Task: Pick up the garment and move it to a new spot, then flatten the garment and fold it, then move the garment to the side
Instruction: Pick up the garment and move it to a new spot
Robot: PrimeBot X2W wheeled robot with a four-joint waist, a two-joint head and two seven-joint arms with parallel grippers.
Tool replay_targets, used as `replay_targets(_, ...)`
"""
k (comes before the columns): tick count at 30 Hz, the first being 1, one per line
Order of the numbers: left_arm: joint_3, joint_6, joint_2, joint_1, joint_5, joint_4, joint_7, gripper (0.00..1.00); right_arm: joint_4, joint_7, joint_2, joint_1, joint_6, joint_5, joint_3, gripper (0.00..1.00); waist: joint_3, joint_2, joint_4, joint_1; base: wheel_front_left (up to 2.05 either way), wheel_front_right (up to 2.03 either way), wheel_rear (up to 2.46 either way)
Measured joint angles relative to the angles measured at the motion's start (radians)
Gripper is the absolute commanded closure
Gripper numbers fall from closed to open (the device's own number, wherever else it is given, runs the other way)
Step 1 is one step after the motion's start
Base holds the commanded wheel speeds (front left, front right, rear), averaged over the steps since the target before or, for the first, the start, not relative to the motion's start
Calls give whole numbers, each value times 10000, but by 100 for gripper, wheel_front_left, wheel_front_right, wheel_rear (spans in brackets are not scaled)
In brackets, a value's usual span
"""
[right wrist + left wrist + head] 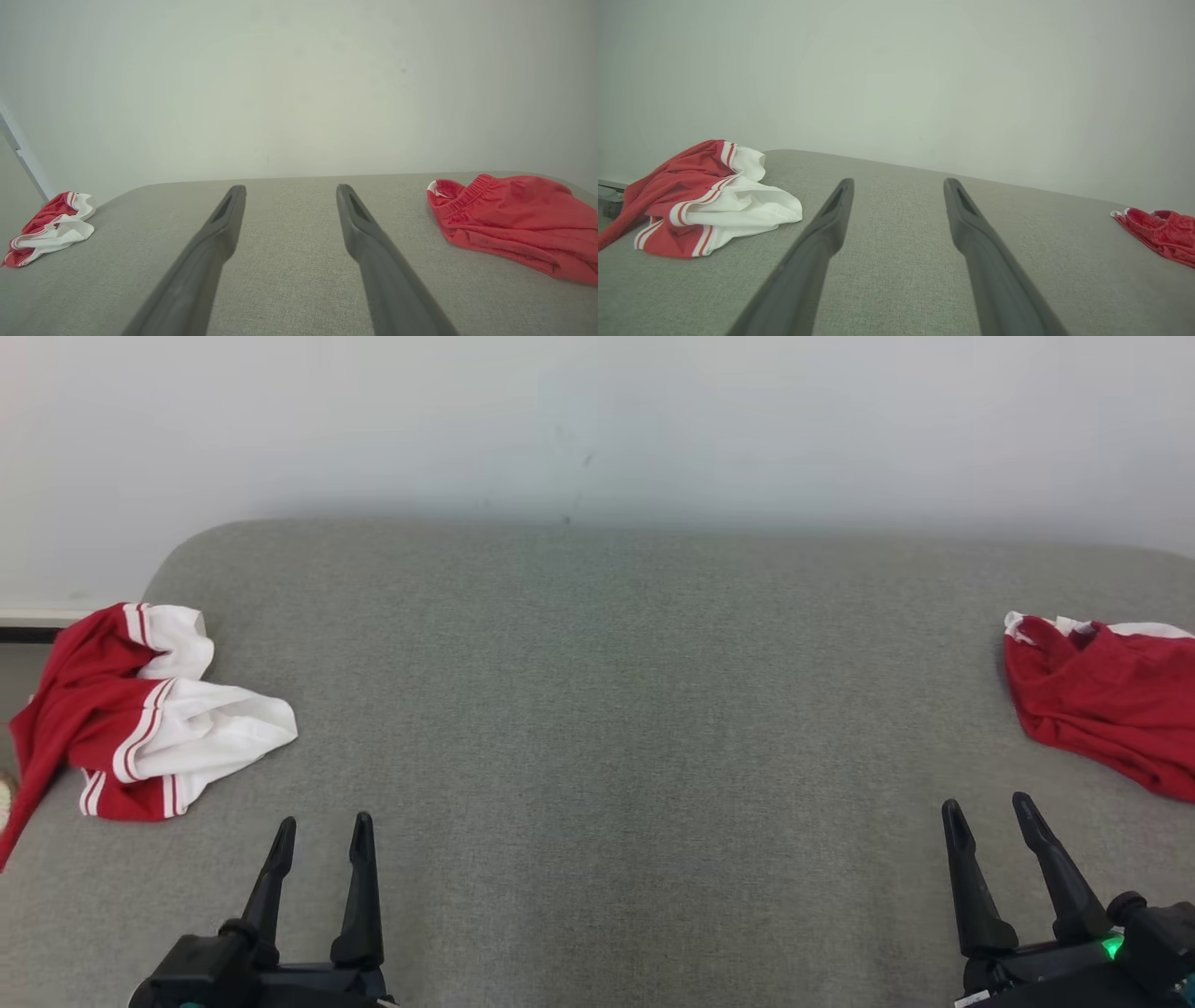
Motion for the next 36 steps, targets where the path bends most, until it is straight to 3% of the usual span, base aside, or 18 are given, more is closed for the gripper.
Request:
replay_targets(21,234,-13,-61,-263,167,407,0,0,284,-2,376,-387,644,-336,125,0,248,0,2583,0,0,0,0)
replay_targets(29,570,-92,69,-200,167,489,0,0,516,-2,646,-814,890,-399,431,0,240,-1,3074,0,0,0,0)
replay_targets(36,874,-282,345,-235,105,314,0,0,614,-27,736,-848,1007,-593,539,0,288,0,3009,0,0,0,0)
